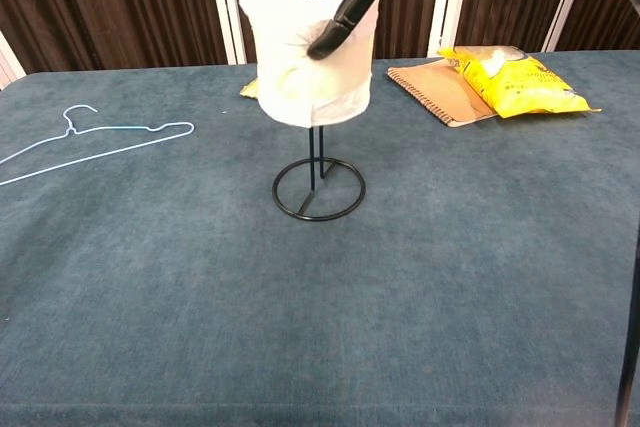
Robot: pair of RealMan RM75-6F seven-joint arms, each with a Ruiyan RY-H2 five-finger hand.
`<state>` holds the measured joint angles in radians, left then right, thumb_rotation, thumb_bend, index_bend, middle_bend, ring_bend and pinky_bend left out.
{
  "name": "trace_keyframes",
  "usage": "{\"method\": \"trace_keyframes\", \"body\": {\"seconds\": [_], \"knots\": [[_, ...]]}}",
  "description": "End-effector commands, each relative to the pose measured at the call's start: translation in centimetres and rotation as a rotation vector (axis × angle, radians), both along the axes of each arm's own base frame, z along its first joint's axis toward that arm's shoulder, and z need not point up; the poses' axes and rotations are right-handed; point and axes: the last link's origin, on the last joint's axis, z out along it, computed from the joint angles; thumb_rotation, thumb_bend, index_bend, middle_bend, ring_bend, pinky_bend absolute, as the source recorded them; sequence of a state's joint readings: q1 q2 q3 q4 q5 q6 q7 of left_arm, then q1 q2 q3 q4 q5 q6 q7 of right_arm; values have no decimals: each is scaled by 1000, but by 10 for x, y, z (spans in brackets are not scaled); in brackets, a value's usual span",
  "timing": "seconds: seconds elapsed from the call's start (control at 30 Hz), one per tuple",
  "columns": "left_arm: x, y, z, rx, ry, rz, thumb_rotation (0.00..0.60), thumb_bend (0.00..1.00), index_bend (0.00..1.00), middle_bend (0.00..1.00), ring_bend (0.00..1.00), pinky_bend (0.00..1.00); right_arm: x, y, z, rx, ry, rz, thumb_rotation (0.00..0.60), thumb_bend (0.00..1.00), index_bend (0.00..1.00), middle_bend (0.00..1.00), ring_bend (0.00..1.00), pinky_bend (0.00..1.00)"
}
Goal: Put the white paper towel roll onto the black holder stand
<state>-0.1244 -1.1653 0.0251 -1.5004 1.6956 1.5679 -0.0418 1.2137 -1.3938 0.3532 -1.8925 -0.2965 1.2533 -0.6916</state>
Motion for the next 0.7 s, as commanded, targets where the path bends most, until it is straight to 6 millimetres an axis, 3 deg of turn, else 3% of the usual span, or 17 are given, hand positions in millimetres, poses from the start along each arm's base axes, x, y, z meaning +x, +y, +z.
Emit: {"method": "trace_keyframes", "body": {"seconds": [0.03,0.3,0.47,0.6,0.7], "knots": [[0,0,0,0,0,-1,600,414,0,0,0,70,-2,0,4,-11,1,2,600,311,0,115,75,183],[0,-1,0,-2,2,-4,600,413,0,0,0,71,-9,3,17,-12,31,5,600,276,0,46,6,120],[0,-2,2,1,-2,-7,600,414,0,0,0,71,-20,18,42,-44,34,57,600,276,0,23,1,103],[0,-4,5,7,-8,-11,600,416,0,0,0,71,-57,54,70,-77,96,102,600,271,0,0,0,8],[1,-5,6,14,-10,-24,600,415,0,0,0,70,-101,87,89,-131,150,116,600,252,0,0,0,0]]}}
